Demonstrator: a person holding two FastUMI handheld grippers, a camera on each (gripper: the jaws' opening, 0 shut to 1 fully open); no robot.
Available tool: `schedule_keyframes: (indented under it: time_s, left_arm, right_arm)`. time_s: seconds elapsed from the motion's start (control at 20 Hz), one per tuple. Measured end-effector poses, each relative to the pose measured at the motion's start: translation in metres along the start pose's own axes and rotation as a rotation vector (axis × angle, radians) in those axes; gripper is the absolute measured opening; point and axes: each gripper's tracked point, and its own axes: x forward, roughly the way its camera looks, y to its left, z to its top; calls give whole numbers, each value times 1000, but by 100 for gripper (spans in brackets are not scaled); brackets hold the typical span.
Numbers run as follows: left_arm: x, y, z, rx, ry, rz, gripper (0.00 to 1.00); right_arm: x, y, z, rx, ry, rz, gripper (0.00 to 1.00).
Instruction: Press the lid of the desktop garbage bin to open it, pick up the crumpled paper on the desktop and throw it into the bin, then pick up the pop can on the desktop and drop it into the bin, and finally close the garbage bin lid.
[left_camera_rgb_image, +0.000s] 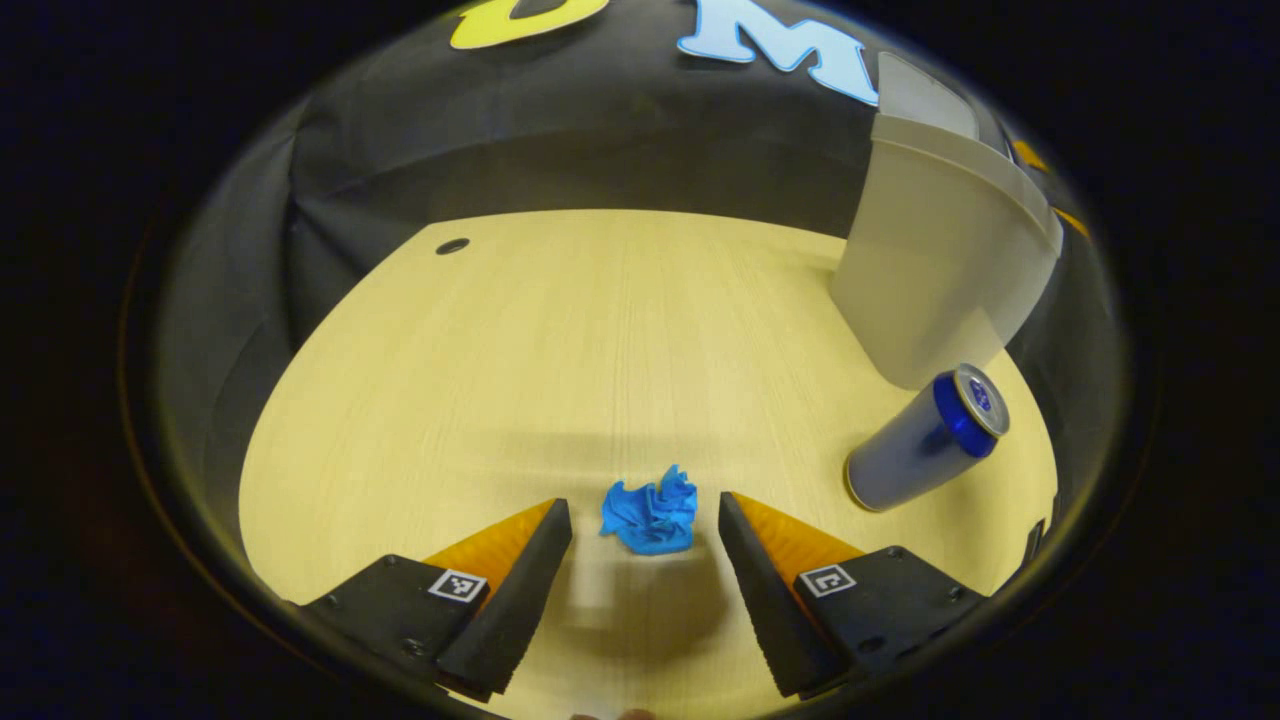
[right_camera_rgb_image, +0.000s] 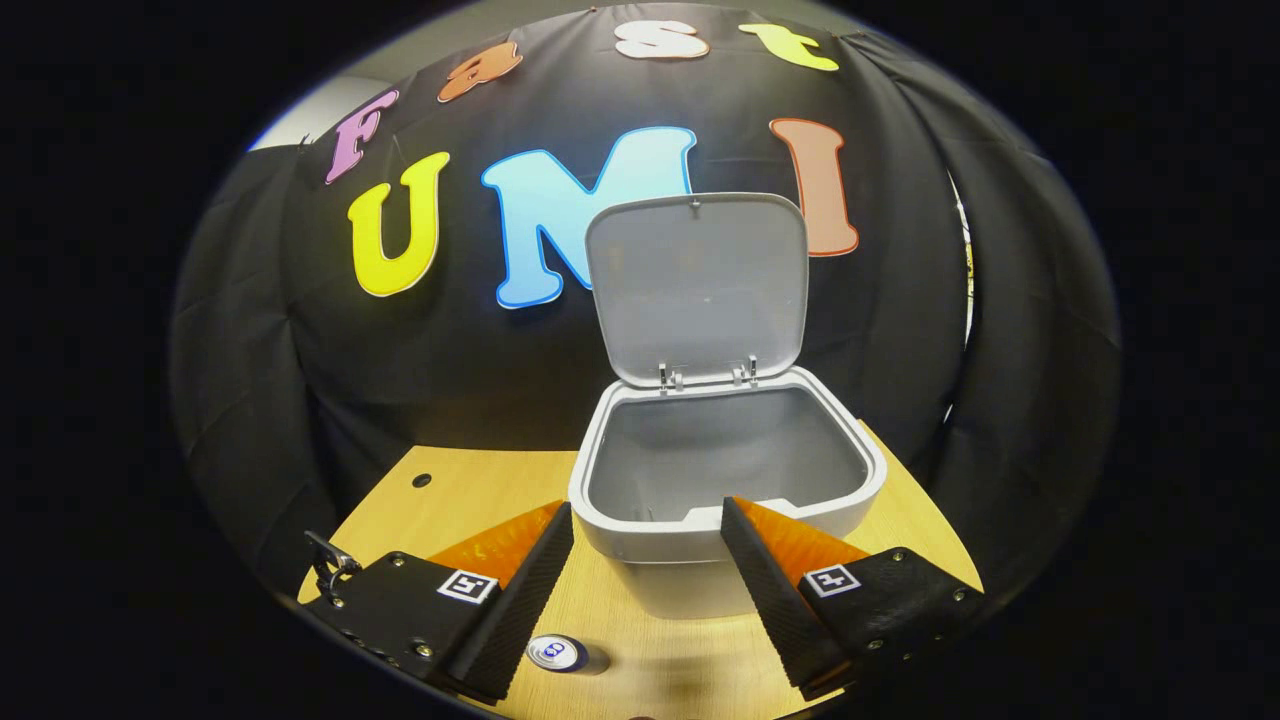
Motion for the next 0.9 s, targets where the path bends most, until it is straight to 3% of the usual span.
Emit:
schedule_keyframes:
  time_s: [0.6,0.7,0.9]
  left_arm:
    - [24,7,-2,23,36,16,94]
    - [25,8,0,12,34,14,52]
    - [21,13,2,7,26,36,58]
  right_arm:
    - [2,-9,-1,-4,10,-40,96]
    - [2,-9,-2,-10,8,-42,96]
    - [2,-9,-2,-10,7,-40,96]
